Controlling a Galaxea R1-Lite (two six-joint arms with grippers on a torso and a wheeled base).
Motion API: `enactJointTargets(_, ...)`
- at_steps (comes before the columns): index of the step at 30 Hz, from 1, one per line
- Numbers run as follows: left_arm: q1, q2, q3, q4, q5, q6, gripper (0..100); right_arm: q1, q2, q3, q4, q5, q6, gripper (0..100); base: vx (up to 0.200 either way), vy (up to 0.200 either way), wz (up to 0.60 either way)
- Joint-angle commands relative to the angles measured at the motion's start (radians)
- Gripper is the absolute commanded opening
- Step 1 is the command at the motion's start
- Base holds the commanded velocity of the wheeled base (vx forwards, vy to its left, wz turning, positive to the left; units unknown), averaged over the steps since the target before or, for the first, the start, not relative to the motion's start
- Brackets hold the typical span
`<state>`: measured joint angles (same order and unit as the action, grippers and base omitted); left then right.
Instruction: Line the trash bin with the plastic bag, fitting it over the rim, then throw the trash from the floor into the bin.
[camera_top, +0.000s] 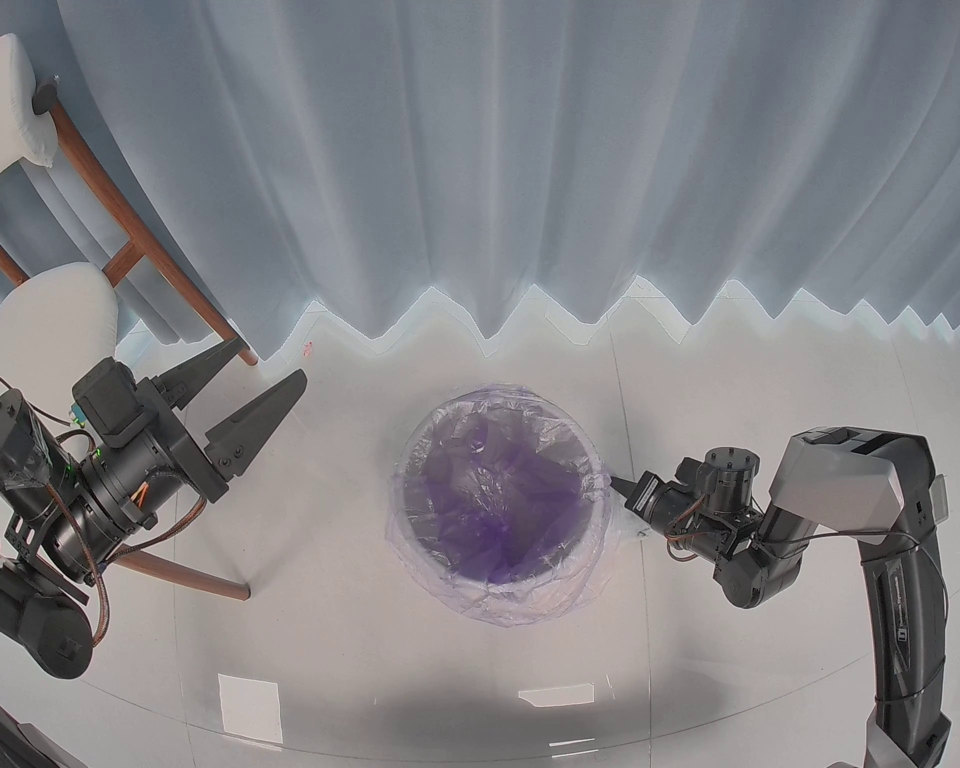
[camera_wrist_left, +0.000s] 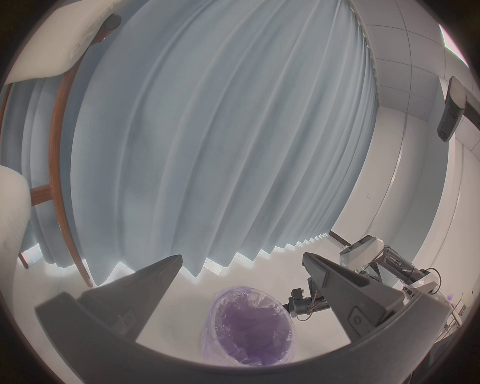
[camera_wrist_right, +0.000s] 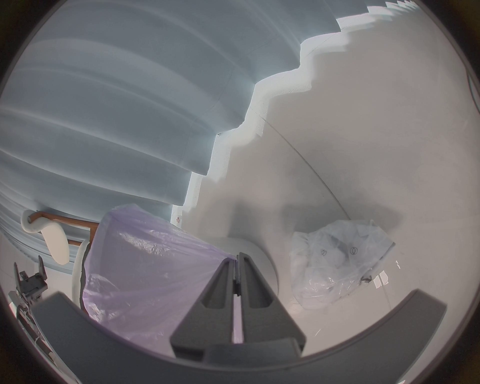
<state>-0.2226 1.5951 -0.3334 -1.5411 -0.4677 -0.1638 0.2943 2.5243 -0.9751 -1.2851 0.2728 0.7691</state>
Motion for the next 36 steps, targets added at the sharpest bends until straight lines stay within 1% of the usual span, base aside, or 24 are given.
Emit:
enactJointTargets(1, -0.001, 0.005, -0.003, -0.001, 0.000, 0.000, 100, 0.005, -0.001, 0.009, -0.002, -0.001, 0.001, 100, 0.000, 0.000, 0.00)
enactJointTargets(3, -0.001, 0.005, -0.004, -0.001, 0.000, 0.000, 100, 0.003, -0.016, 0.015, -0.020, -0.015, 0.009, 100, 0.000, 0.000, 0.00)
enactJointTargets(5, 0.002, 0.003, -0.018, -0.001, 0.000, -0.002, 100, 0.005, -0.070, 0.061, -0.049, -0.050, 0.033, 100, 0.000, 0.000, 0.00)
enactJointTargets(8, 0.008, 0.005, -0.052, -0.001, 0.000, -0.002, 100, 0.002, -0.168, 0.176, -0.054, -0.049, 0.065, 100, 0.000, 0.000, 0.00)
enactJointTargets(11, 0.020, 0.008, -0.090, 0.001, 0.003, -0.003, 100, -0.007, -0.242, 0.253, -0.040, -0.043, 0.058, 100, 0.000, 0.000, 0.00)
enactJointTargets(13, 0.034, 0.006, -0.102, 0.001, 0.003, -0.005, 100, -0.023, -0.260, 0.266, -0.031, -0.041, 0.044, 100, 0.000, 0.000, 0.00)
enactJointTargets(15, 0.057, 0.006, -0.142, 0.006, 0.009, -0.010, 100, -0.056, -0.288, 0.280, 0.017, -0.043, -0.008, 100, 0.000, 0.000, 0.00)
enactJointTargets(17, 0.083, 0.008, -0.170, 0.007, 0.007, -0.022, 100, -0.086, -0.318, 0.285, 0.098, -0.046, -0.082, 100, 0.000, 0.000, 0.00)
enactJointTargets(20, 0.117, 0.005, -0.180, 0.009, -0.005, -0.059, 100, -0.103, -0.360, 0.286, 0.323, -0.064, -0.260, 100, 0.000, 0.000, 0.00)
enactJointTargets(21, 0.117, 0.005, -0.182, 0.009, -0.006, -0.060, 100, -0.103, -0.363, 0.286, 0.336, -0.066, -0.269, 100, 0.000, -0.200, 0.00)
enactJointTargets(22, 0.118, 0.005, -0.197, 0.009, -0.011, -0.082, 100, -0.101, -0.371, 0.276, 0.478, -0.116, -0.381, 100, 0.000, -0.200, 0.00)
enactJointTargets(23, 0.118, 0.005, -0.199, 0.009, -0.011, -0.083, 100, -0.101, -0.369, 0.273, 0.495, -0.124, -0.396, 100, 0.000, -0.200, 0.00)
enactJointTargets(24, 0.118, 0.005, -0.200, 0.009, -0.011, -0.085, 100, -0.095, -0.366, 0.266, 0.550, -0.156, -0.455, 100, 0.000, -0.200, 0.00)
enactJointTargets(25, 0.118, 0.005, -0.200, 0.009, -0.011, -0.085, 100, -0.095, -0.366, 0.266, 0.550, -0.156, -0.455, 100, 0.000, -0.200, 0.00)
enactJointTargets(26, 0.117, 0.005, -0.199, 0.007, -0.011, -0.085, 100, -0.081, -0.360, 0.265, 0.560, -0.172, -0.485, 100, 0.000, -0.200, 0.00)
enactJointTargets(27, 0.118, 0.005, -0.199, 0.009, -0.011, -0.085, 100, -0.060, -0.335, 0.251, 0.558, -0.176, -0.490, 100, 0.000, -0.200, 0.00)
enactJointTargets(28, 0.118, 0.005, -0.199, 0.009, -0.011, -0.085, 100, -0.060, -0.335, 0.251, 0.558, -0.176, -0.490, 100, 0.000, -0.200, 0.00)
enactJointTargets(30, 0.124, 0.003, -0.202, 0.007, -0.011, -0.085, 100, -0.046, -0.254, 0.188, 0.556, -0.207, -0.498, 100, 0.000, -0.200, 0.00)
enactJointTargets(32, 0.132, 0.003, -0.194, -0.001, -0.003, -0.077, 100, -0.041, -0.190, 0.141, 0.549, -0.256, -0.501, 100, 0.000, -0.200, 0.00)
enactJointTargets(34, 0.132, 0.003, -0.194, -0.001, -0.003, -0.077, 100, -0.041, -0.190, 0.141, 0.549, -0.256, -0.501, 100, 0.000, 0.000, 0.00)
enactJointTargets(35, 0.132, 0.002, -0.210, -0.001, 0.009, -0.075, 100, -0.015, -0.133, 0.105, 0.532, -0.280, -0.507, 100, 0.000, 0.000, 0.00)
enactJointTargets(36, 0.134, 0.000, -0.226, -0.001, 0.015, -0.077, 100, 0.013, -0.104, 0.096, 0.515, -0.282, -0.513, 100, 0.000, 0.000, 0.00)
